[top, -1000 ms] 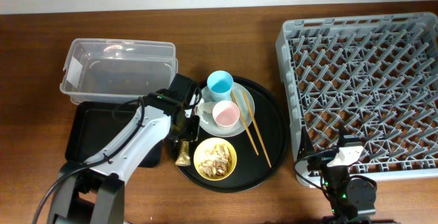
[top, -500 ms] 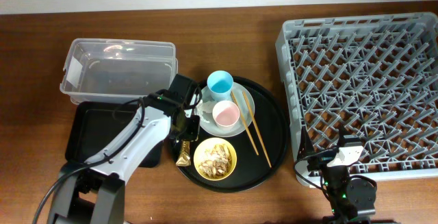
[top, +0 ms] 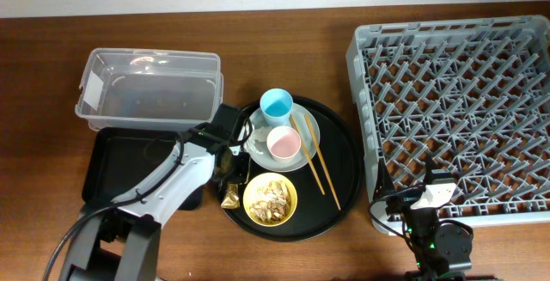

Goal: Sort waste into correct bins and load items into the dishwasher rack
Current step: 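Carry the sachet left and drop it into the clear bin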

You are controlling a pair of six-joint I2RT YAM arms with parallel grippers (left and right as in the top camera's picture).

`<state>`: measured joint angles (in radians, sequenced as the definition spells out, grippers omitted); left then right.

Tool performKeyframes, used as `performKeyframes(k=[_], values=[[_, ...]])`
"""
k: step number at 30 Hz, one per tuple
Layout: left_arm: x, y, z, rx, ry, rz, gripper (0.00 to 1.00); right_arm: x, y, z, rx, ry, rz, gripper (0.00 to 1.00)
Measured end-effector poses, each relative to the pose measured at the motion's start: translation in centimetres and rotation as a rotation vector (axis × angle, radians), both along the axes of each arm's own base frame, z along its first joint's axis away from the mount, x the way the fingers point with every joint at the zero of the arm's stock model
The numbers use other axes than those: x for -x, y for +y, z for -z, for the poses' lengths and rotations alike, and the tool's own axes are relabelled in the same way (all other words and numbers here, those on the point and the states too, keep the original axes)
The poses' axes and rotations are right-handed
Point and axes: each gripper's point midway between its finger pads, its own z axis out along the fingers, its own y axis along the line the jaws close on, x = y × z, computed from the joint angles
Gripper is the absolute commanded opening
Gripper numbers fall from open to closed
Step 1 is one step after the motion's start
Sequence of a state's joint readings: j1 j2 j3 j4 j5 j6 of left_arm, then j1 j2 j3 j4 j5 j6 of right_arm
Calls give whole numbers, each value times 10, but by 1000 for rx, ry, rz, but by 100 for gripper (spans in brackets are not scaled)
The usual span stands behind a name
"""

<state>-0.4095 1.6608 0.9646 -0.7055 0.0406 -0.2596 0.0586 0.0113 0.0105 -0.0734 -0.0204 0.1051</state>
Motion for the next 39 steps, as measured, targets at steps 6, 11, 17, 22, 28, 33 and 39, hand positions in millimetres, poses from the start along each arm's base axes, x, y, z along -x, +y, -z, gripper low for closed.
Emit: performKeyframes(k=[6, 11, 17, 22, 28, 33, 39], values=[[4, 2, 5, -2, 9, -9, 1, 0, 0, 0, -1, 0, 0, 98], [4, 2, 5, -1, 10, -10, 0, 0, 0, 0, -1, 0, 0, 98], [6, 0, -22, -4, 44, -9, 0, 0, 0, 0, 0, 0, 0, 98], [-34, -17, -109, 96, -184, -8, 1, 0, 0, 0, -1, 0, 0, 98], [-77, 8, -185, 121, -468, -136, 0, 0, 0, 0, -1, 0, 0, 98], [-112, 54, -192, 92, -565, -361, 0, 0, 0, 0, 0, 0, 0, 98], [-116, 93, -167, 37, -495, -510, 0, 0, 0, 0, -1, 0, 0, 98]])
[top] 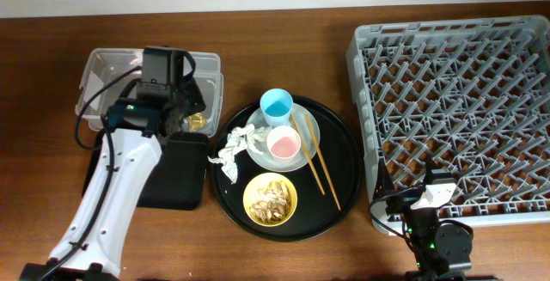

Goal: Sort waste into correct bins and load items into the dishwasher rack
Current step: 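Carry the sachet left and drop it into the clear bin, then move the left gripper back over the crumpled white tissue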

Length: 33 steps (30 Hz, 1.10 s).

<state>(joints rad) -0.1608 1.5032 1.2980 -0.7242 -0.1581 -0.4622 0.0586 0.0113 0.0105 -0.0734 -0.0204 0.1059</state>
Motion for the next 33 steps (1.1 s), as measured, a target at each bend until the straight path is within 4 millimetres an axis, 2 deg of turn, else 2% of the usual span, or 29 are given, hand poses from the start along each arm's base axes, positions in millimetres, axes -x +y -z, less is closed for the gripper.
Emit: performKeyframes(k=[7, 10, 13, 15, 16, 18, 20, 23, 25, 28, 31, 33], values=[[-6, 43, -3, 48, -29, -171, 1, 0, 0, 0, 0, 0, 0, 99], [-17, 52, -4, 64, -65, -216, 4, 0, 0, 0, 0, 0, 0, 98], [-36, 52, 20, 74, -49, -235, 10, 0, 0, 0, 1, 0, 0, 98], [-46, 52, 43, 72, -20, -240, 40, 0, 0, 0, 0, 0, 0, 98], [-48, 52, 51, 69, -5, -240, 49, 0, 0, 0, 1, 0, 0, 98], [-52, 52, 59, 69, -2, -242, 60, 0, 0, 0, 0, 0, 0, 98], [-56, 52, 59, 71, -12, -241, 76, 0, 0, 0, 1, 0, 0, 98], [-59, 52, 52, 57, -38, -217, 79, 0, 0, 0, 1, 0, 0, 98], [-57, 52, 46, 43, -40, -197, 77, 0, 0, 0, 1, 0, 0, 98], [-38, 48, 23, 40, -25, -161, 75, 0, 0, 0, 0, 0, 0, 98], [0, 30, -11, 84, 1, -90, 75, 0, 0, 0, 0, 0, 0, 98], [27, 15, -23, 107, 39, -38, 68, 0, 0, 0, 0, 0, 0, 98]])
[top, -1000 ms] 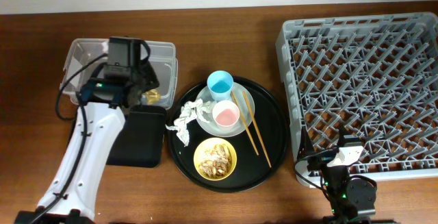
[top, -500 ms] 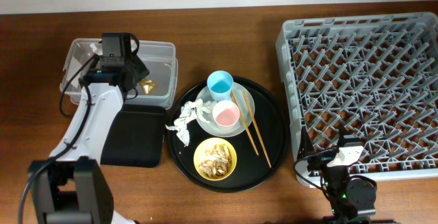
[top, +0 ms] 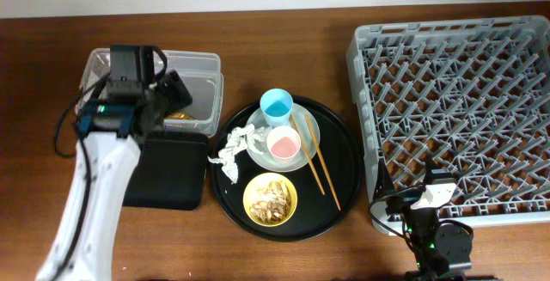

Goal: Sort waste into correct bins and load items into the dishwasher rack
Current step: 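Move the left gripper back over the crumpled white tissue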

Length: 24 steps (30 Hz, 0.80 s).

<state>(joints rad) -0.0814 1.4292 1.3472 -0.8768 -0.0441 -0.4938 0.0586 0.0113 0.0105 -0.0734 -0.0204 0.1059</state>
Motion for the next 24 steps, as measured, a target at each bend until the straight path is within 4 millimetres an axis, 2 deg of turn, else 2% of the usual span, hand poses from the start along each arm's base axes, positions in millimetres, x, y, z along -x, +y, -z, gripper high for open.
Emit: performKeyframes(k=[2, 4, 7, 11, 14, 15, 24], values=[[31, -18, 1, 13, 87, 64, 66, 0, 0, 0, 0, 0, 0, 98], [49, -37, 8, 17, 151, 128, 66, 0, 0, 0, 0, 0, 0, 98], [63, -74, 21, 12, 192, 244, 66, 0, 0, 0, 0, 0, 0, 98], [79, -102, 47, -20, 233, 311, 68, 0, 0, 0, 0, 0, 0, 98], [78, -109, 59, -38, 221, 314, 73, 0, 0, 0, 0, 0, 0, 99], [76, -114, 68, -45, 222, 315, 73, 0, 0, 0, 0, 0, 0, 98], [59, -121, 105, -67, 253, 300, 71, 0, 0, 0, 0, 0, 0, 98]])
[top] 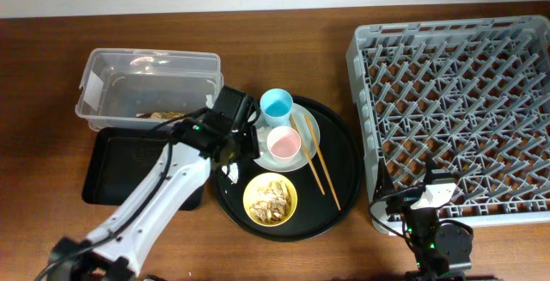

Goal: Sort waste into correct bins and load items into the dishwasher rack
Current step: 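Move the left gripper back over the crumpled white tissue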

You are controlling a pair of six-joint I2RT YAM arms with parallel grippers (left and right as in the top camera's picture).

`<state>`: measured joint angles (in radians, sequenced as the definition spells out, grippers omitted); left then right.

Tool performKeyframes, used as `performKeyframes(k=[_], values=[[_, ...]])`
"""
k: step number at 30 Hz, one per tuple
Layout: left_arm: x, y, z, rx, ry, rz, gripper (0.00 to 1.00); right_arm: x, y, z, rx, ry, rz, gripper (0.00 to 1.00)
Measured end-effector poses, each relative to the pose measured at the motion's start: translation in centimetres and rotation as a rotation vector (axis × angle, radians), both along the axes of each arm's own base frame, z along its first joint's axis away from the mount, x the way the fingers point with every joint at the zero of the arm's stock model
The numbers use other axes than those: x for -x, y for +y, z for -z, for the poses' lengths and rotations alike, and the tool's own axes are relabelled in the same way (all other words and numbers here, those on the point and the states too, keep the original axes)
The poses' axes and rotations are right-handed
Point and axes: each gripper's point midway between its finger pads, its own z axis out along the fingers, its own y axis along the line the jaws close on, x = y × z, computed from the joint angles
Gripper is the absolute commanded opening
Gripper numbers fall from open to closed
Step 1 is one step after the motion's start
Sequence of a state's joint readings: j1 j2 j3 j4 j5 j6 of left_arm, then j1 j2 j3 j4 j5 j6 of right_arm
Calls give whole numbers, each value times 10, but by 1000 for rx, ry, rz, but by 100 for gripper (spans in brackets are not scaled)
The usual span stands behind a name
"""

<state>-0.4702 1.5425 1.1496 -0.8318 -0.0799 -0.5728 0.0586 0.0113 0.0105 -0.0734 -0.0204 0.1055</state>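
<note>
My left gripper (pixel 239 146) is low over the left side of the round black tray (pixel 344 156). It looks open, right above the crumpled white napkin (pixel 229 170), which it mostly hides. A brown wrapper (pixel 161 115) lies in the clear plastic bin (pixel 146 62). On the round tray are a blue cup (pixel 277 103), a pink cup (pixel 284 143) on a grey plate (pixel 308 126), chopsticks (pixel 316 165) and a yellow bowl of food scraps (pixel 270 199). The grey dishwasher rack (pixel 455 100) is at the right. My right gripper (pixel 432 188) rests by its near left corner, its jaws too small to read.
A flat black rectangular bin (pixel 107 165) sits in front of the clear bin, partly under my left arm. Bare wooden table (pixel 275 32) runs along the back and between the round tray and the rack.
My left gripper was over the clear bin and is now over the napkin on the round tray. The wrapper stays in the clear bin. The right arm has not moved.
My left gripper was first at the near left of the round tray, by a brown wrapper. Then it was over the clear bin with the wrapper beneath it. Later the wrapper lay in the bin. Now the gripper is back at the round tray.
</note>
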Motion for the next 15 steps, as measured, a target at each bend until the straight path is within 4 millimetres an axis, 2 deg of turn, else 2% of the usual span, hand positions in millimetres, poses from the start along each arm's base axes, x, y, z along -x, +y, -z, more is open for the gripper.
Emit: performKeyframes(k=[7, 10, 15], values=[[-9, -5, 40, -35, 68, -1, 76, 0, 0, 0, 0, 0, 0, 98], [-15, -7, 54, -41, 75, -2, 83, 0, 0, 0, 0, 0, 0, 98], [-23, -11, 60, -33, 60, -5, 84, 0, 0, 0, 0, 0, 0, 98]])
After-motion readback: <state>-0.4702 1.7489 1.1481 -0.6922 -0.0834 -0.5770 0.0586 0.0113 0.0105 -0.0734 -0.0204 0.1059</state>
